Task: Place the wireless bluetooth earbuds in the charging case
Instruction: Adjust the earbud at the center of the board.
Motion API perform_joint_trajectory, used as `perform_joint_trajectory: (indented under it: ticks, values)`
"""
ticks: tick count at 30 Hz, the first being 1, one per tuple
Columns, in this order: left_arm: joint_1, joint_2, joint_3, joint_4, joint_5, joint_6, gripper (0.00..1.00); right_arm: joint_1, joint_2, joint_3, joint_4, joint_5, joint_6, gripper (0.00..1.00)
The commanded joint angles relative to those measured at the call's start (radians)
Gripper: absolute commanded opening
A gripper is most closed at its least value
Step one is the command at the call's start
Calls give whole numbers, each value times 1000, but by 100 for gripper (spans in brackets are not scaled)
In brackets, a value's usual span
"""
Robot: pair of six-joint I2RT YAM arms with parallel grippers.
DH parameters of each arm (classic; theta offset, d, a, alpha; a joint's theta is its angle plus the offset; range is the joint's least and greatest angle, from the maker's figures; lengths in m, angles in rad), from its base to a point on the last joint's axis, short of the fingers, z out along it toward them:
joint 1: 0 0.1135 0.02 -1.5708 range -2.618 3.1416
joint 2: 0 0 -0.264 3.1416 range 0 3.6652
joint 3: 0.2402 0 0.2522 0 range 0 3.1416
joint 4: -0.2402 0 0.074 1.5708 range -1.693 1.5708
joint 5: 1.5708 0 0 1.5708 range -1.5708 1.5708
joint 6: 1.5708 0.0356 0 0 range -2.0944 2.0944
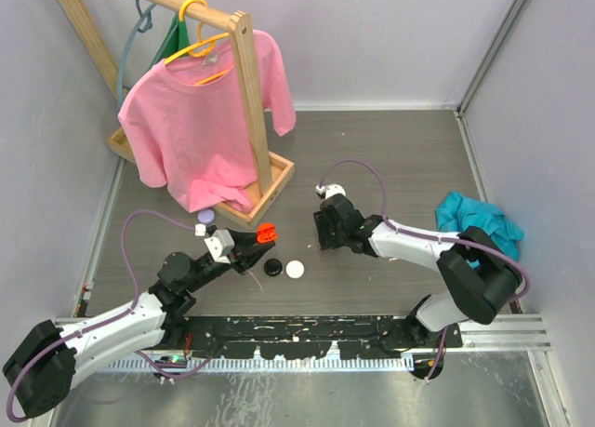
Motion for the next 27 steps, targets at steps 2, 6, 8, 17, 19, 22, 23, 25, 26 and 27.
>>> perform_joint_trajectory:
  ticks: [2, 6, 8, 17, 19, 22, 23, 25, 26, 27]
  values:
    - [-2, -11, 39, 48, -13, 5, 0, 0, 33, 52, 35, 9, -4, 46]
    - [-1, -8, 42, 50, -8, 4, 0, -1, 27, 60, 25, -18, 2, 40]
    - [-2, -8, 41, 49, -9, 3, 0, 0, 18, 64, 23, -39, 8, 39]
    - [-2, -15, 41, 44, -8, -3, 0, 6, 62, 125, -35, -124, 6, 37]
    - [0, -17, 42, 44, -7, -3, 0, 11, 52, 124, -48, -71, 9, 37]
    - [-1, -17, 42, 44, -7, -3, 0, 12, 31, 114, -59, -3, 15, 39]
    - [-2, -15, 42, 45, -7, -3, 0, 11, 27, 114, -65, 9, 13, 39]
    - [-2, -14, 44, 44, -5, -4, 0, 12, 33, 119, -81, 23, 8, 40]
    - [-1, -13, 43, 44, -5, -4, 0, 11, 40, 122, -89, 24, 5, 40]
    - [-2, -13, 43, 44, -4, -4, 0, 11, 47, 124, -94, 23, 4, 40]
